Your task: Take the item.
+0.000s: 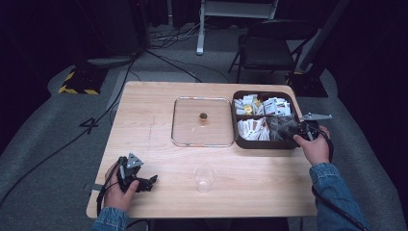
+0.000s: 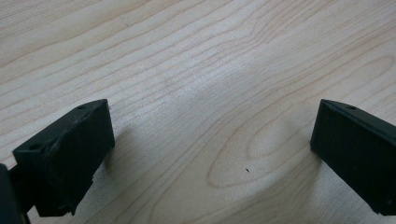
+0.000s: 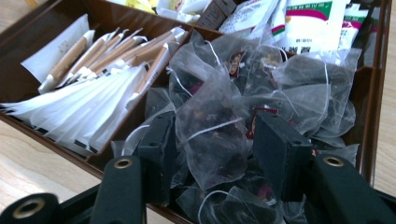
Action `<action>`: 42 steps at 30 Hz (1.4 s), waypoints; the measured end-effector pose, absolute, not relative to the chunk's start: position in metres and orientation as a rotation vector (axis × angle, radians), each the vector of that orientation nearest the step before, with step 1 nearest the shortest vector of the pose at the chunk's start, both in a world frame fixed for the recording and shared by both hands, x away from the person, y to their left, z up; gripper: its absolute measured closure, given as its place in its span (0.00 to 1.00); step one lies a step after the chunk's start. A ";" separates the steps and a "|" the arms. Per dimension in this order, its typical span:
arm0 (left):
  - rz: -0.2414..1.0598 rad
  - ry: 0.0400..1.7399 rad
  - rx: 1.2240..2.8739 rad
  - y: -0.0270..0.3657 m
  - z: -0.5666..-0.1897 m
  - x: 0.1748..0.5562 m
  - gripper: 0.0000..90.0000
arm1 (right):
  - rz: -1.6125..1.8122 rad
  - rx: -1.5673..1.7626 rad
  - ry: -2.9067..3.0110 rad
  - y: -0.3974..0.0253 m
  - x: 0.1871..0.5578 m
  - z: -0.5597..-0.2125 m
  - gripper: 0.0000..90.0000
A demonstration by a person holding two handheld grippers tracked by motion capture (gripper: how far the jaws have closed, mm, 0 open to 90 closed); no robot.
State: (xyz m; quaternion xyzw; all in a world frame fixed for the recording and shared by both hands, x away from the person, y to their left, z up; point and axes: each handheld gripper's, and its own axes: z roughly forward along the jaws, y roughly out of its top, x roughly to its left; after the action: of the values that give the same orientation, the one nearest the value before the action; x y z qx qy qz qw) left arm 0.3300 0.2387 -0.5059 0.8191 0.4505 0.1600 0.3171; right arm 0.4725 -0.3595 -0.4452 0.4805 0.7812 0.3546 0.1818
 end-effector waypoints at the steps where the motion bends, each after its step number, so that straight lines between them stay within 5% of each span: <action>1: 0.422 1.186 2.156 0.239 -0.506 0.330 0.00 | 1.000 1.359 2.208 -0.360 0.473 -0.446 0.57; 10: 0.422 1.185 2.156 0.239 -0.506 0.330 0.00 | 0.955 1.320 2.226 -0.359 0.471 -0.452 0.80; 42: 0.415 1.188 2.156 0.238 -0.506 0.331 0.00 | 1.268 1.269 2.115 -0.342 0.434 -0.400 0.82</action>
State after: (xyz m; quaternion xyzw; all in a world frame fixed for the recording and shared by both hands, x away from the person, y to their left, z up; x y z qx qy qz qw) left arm 0.3309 0.2381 -0.5057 0.8191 0.4513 0.1578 0.3171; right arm 0.4336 -0.3423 -0.4003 0.4498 0.7497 0.4495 0.1831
